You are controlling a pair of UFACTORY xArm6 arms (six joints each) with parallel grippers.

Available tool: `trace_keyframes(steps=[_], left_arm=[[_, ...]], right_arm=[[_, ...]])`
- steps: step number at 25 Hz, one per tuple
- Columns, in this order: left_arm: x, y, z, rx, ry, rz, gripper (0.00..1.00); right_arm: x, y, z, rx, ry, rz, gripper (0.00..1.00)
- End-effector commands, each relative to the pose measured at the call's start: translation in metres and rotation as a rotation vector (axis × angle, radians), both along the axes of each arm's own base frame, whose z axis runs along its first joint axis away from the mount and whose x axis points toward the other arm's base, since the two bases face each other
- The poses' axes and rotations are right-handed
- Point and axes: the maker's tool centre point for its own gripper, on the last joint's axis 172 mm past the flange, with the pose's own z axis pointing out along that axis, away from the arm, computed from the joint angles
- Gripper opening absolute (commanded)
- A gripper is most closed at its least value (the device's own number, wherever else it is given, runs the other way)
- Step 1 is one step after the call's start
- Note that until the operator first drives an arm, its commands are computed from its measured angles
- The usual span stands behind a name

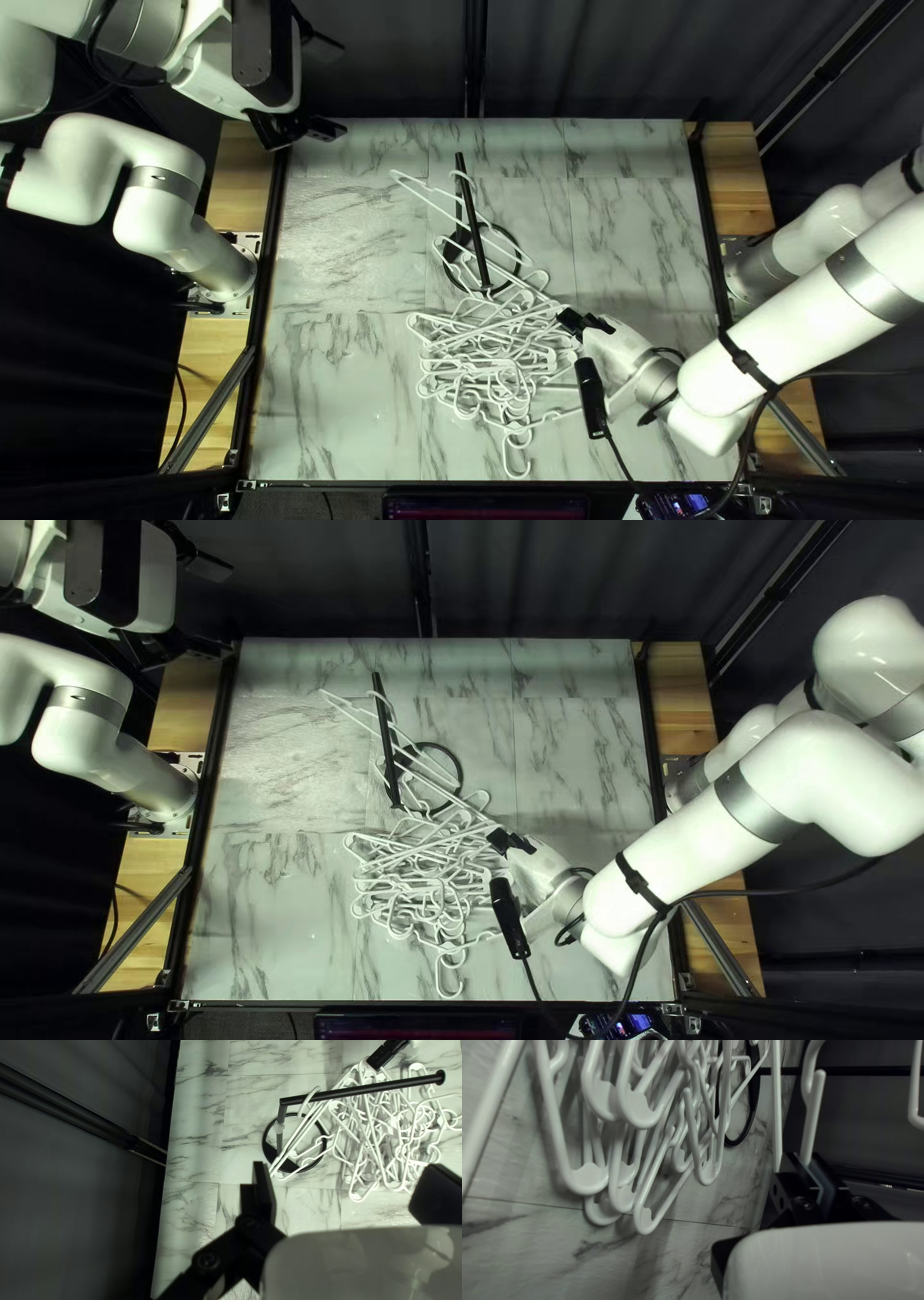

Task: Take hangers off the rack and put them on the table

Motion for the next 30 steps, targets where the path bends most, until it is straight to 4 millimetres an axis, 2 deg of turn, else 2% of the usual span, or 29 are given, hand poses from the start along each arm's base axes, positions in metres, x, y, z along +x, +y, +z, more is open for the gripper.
trace_keyframes(steps=[1, 5, 13, 15, 19, 20, 21, 22, 23, 30], left_arm=[[0.0, 0.0, 0.0, 0.0, 0.0, 0.0, 1.0], [0.0, 0.0, 0.0, 0.0, 0.0, 0.0, 1.0], [0.0, 0.0, 0.0, 0.0, 0.0, 0.0, 1.0], [0.0, 0.0, 0.0, 0.0, 0.0, 0.0, 1.0], [0.0, 0.0, 0.0, 0.0, 0.0, 0.0, 1.0], [0.0, 0.0, 0.0, 0.0, 0.0, 0.0, 1.0], [0.0, 0.0, 0.0, 0.0, 0.0, 0.0, 1.0], [0.0, 0.0, 0.0, 0.0, 0.0, 0.0, 1.0], [0.0, 0.0, 0.0, 0.0, 0.0, 0.0, 1.0], [0.0, 0.0, 0.0, 0.0, 0.0, 0.0, 1.0]], right_arm=[[0.005, 0.005, 0.008, -0.051, -0.067, -0.07, 0.0], [0.003, 0.004, 0.01, -0.107, -0.11, -0.106, 0.0], [0.004, 0.007, -0.016, -0.13, -0.118, -0.05, 0.0], [0.002, 0.008, -0.019, -0.132, -0.116, -0.044, 0.05], [0.003, 0.008, -0.022, -0.141, -0.117, -0.04, 0.08], [0.004, 0.008, -0.022, -0.142, -0.117, -0.04, 0.12], [0.005, 0.009, -0.023, -0.142, -0.115, -0.039, 0.33], [0.005, 0.009, -0.023, -0.142, -0.114, -0.038, 0.97], [0.005, 0.009, -0.024, -0.138, -0.108, -0.037, 1.0], [0.004, 0.023, -0.018, -0.044, -0.051, -0.003, 1.0]])
